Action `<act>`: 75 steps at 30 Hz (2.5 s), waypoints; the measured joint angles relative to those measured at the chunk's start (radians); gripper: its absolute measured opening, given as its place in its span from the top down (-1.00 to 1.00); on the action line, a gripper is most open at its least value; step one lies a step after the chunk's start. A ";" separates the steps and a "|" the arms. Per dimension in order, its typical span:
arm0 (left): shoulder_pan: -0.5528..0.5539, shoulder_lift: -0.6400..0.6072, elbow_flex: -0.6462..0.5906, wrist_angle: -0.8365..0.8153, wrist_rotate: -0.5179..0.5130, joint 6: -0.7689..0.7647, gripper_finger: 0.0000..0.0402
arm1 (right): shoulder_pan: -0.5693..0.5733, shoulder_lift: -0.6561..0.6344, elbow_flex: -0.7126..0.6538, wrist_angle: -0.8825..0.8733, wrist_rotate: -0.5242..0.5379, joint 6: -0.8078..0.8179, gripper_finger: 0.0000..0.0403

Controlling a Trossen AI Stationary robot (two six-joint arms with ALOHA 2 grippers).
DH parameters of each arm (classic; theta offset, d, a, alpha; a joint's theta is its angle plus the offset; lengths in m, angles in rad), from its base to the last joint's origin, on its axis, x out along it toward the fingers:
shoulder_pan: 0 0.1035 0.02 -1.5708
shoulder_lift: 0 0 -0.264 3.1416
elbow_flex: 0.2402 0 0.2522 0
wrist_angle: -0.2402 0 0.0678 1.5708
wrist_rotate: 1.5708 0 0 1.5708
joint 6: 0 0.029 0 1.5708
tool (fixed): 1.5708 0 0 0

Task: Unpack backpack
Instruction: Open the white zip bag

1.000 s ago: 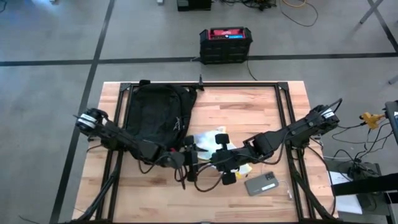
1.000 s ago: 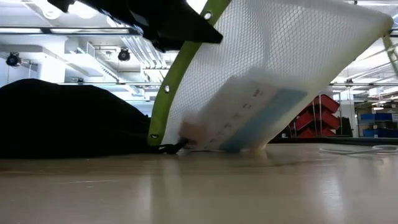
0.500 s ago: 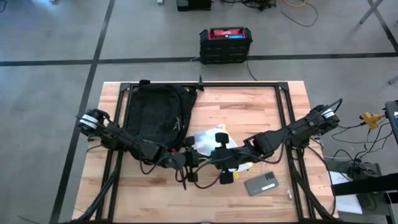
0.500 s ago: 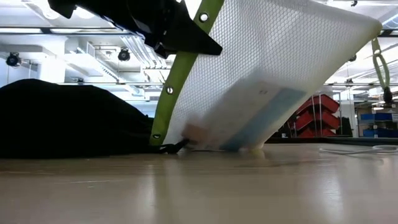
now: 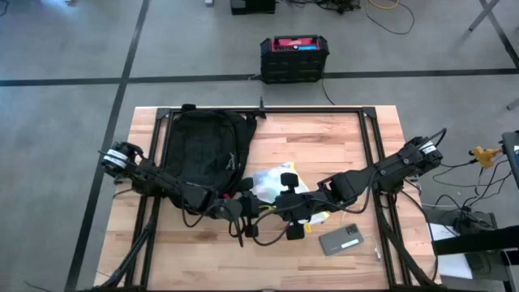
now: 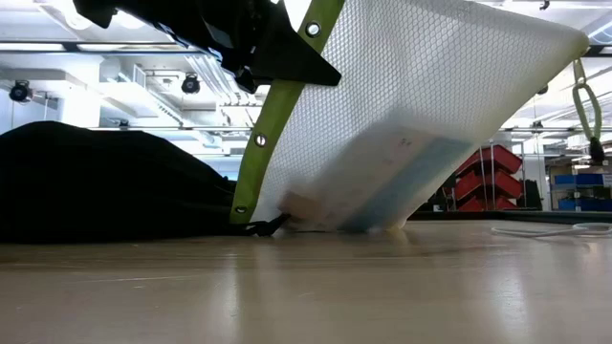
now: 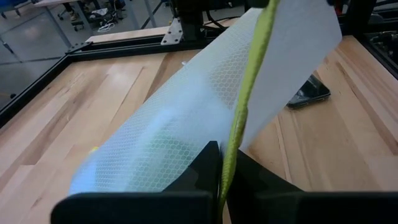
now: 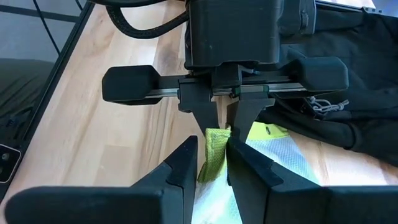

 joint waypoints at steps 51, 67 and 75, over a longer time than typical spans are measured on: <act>-0.083 -0.002 0.000 -0.124 -0.006 -0.016 1.00 | 0.000 -0.001 0.000 0.009 -0.001 -0.004 0.71; -0.158 -0.002 0.000 -0.895 -0.029 -0.226 0.96 | 0.005 0.024 -0.045 -0.053 -0.131 0.045 0.88; -0.163 -0.044 0.094 -1.068 0.015 -0.216 0.49 | 0.110 0.170 -0.158 0.125 -0.134 0.195 0.57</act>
